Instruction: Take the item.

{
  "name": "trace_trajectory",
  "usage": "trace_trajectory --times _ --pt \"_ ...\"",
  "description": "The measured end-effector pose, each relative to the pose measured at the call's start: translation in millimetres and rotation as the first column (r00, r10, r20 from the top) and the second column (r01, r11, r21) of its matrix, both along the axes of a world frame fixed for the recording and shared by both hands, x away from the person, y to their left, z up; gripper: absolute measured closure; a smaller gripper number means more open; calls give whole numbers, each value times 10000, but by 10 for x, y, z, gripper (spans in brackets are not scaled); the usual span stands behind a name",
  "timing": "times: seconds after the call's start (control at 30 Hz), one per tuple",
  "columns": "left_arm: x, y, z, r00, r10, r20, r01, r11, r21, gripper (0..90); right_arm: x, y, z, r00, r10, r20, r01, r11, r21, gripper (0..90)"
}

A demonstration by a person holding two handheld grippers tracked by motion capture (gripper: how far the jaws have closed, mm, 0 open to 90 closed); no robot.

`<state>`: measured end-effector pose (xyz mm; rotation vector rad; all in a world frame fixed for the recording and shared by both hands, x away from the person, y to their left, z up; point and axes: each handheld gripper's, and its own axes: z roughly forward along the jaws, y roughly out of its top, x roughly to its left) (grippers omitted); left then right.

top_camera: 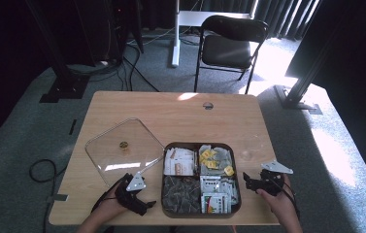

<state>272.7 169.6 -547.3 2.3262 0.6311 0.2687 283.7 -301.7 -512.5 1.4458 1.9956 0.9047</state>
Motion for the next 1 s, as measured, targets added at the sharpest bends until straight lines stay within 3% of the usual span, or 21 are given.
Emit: trace_trajectory --times 0.37,0.43,1.0 --pt "0 0 0 10000 3 -3 -3 10000 0 16 54 178 267 9960 685 567 -714 9962 504 101" --pt "-1 0 0 10000 7 -4 -7 10000 -8 15 67 224 303 9947 793 655 -821 9958 416 101" --pt "6 0 0 10000 -64 -11 64 10000 -5 15 166 494 356 9776 1954 777 -2006 9774 664 125"
